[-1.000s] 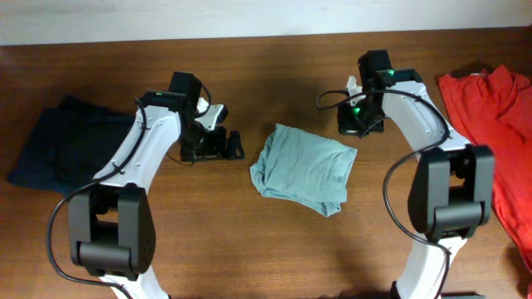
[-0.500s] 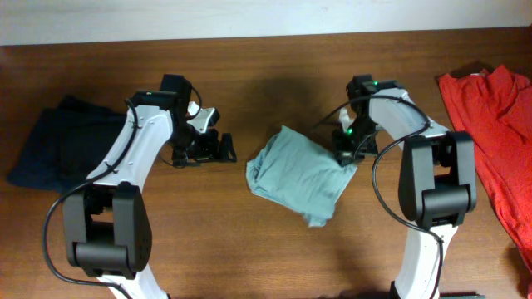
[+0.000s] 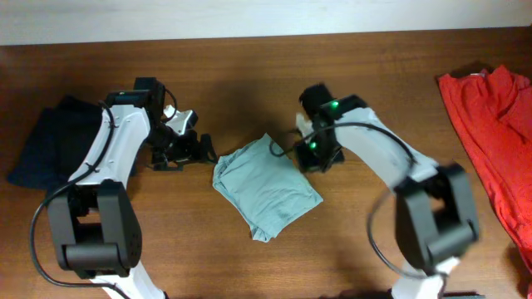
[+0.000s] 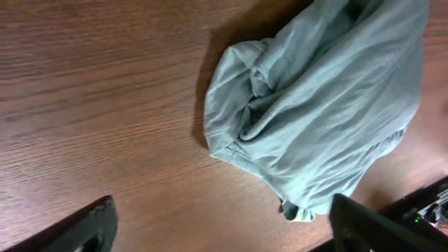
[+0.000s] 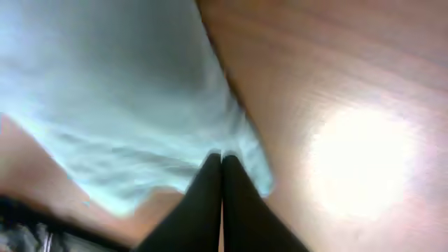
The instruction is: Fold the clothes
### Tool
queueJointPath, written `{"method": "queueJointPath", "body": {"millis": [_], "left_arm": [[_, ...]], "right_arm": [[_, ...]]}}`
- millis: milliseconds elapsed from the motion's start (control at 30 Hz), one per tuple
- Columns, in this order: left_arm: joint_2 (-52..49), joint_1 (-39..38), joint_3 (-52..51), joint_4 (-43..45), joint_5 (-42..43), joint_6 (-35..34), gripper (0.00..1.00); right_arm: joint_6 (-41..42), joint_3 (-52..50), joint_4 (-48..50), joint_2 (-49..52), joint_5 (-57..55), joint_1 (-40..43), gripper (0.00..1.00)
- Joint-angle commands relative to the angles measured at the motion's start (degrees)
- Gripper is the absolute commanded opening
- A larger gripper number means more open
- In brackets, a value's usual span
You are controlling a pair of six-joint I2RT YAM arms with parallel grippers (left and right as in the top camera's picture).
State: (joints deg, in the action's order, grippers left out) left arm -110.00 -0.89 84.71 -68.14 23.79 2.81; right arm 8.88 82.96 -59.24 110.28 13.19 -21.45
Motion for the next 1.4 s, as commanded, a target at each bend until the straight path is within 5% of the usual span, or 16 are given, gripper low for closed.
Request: {"method": "queueJointPath", "body": {"millis": [0, 167, 567, 800, 933, 1300, 1367], "left_arm": [[2.21, 0.87, 0.59, 0.07, 0.48, 1.38, 0.92], [6.45, 0.96, 1.86, 0.15, 0.46, 1.4, 0.89], [24.68, 0.96, 4.33, 2.97, 0.39, 1.38, 0.94], [27.58, 0.94, 4.33, 2.25, 0.42, 1.38, 0.95], [27.56, 0.94, 4.33, 1.84, 0.42, 1.36, 0.95], [22.18, 0.55, 4.15, 1.88, 0.5, 1.2, 0.96], [19.85, -0.15, 4.15, 1.92, 1.55, 0.9, 0.96]], "right_arm": [[-0.09, 0.63, 3.65, -4.61, -3.04, -0.68, 0.04], [-4.85, 0.57, 11.04, -0.72, 8.57, -2.45, 0.04], [-4.72, 0.57, 22.77, 11.8, 11.65, -5.55, 0.04], [13.75, 0.63, 21.35, 13.25, -12.28, -2.01, 0.04], [20.85, 0.63, 17.38, 13.2, -16.06, 2.84, 0.04], [4.63, 2.62, 12.83, 10.38, -6.08, 6.75, 0.06], [4.63, 3.37, 10.73, 8.61, -6.08, 6.75, 0.15]]}}
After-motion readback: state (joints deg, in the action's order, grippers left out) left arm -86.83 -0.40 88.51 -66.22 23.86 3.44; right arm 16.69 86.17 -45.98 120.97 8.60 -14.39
